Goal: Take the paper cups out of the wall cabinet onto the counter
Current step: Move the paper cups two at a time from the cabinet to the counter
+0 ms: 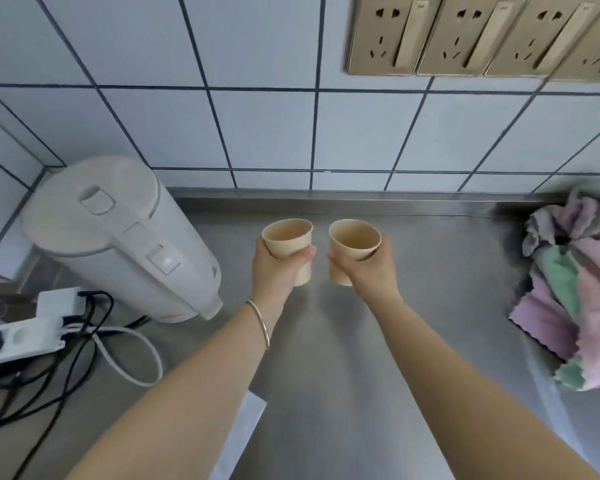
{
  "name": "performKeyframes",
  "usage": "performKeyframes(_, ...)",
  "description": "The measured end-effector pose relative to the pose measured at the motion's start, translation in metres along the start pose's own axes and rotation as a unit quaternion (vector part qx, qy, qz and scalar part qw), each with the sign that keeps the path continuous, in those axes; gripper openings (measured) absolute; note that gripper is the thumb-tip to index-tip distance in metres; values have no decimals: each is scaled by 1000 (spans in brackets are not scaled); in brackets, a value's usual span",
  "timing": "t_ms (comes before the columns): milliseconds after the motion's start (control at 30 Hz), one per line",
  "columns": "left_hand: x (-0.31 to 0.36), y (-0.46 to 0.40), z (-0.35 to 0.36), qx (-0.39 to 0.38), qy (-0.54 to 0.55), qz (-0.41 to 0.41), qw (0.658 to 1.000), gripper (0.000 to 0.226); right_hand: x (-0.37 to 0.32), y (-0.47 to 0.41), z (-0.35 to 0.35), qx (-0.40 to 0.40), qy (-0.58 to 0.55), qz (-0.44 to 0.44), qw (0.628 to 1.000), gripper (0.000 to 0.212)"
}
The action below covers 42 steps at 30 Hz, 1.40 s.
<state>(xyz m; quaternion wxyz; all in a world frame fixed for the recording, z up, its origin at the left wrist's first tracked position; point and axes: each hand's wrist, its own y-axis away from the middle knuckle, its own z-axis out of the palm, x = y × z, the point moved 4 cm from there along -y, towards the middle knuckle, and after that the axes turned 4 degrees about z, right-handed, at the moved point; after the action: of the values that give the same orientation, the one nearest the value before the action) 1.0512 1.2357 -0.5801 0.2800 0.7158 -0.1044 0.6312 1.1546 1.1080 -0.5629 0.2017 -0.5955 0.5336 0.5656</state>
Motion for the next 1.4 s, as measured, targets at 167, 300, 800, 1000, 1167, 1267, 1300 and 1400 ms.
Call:
performKeyframes(167, -16, -30, 10, 54, -37, 31, 997, 57, 5, -36, 11, -7, 35, -38, 999, 69)
performKeyframes(300, -24, -48, 14, 80, -58, 62, 993, 64, 12, -55, 21, -11, 36, -35, 999, 71)
performKeyframes(800, -40, -70, 11, 103, -97, 116, 983, 76, 28, -76, 46, -15, 47, -50, 998, 71)
performKeyframes(1000, -51, -64, 6, 100, -70, 104, 987, 94, 40, -71, 47, 4, 52, -47, 998, 78)
performKeyframes(1167, -54, -35, -9, 139, -111, 18, 984, 100, 51, -49, 35, 52, 95, -16, 994, 74)
performKeyframes(1267, -54, -13, -14, 150, -112, -12, 982, 84, 53, -31, 30, 69, 91, 12, 993, 66)
performKeyframes(1300, -54, -6, -14, 141, -119, -17, 983, 75, 54, -24, 28, 73, 85, 24, 993, 65)
performKeyframes(1400, -51, 16, -8, 71, -133, -41, 988, 50, 56, 2, 18, 93, 73, 52, 992, 62)
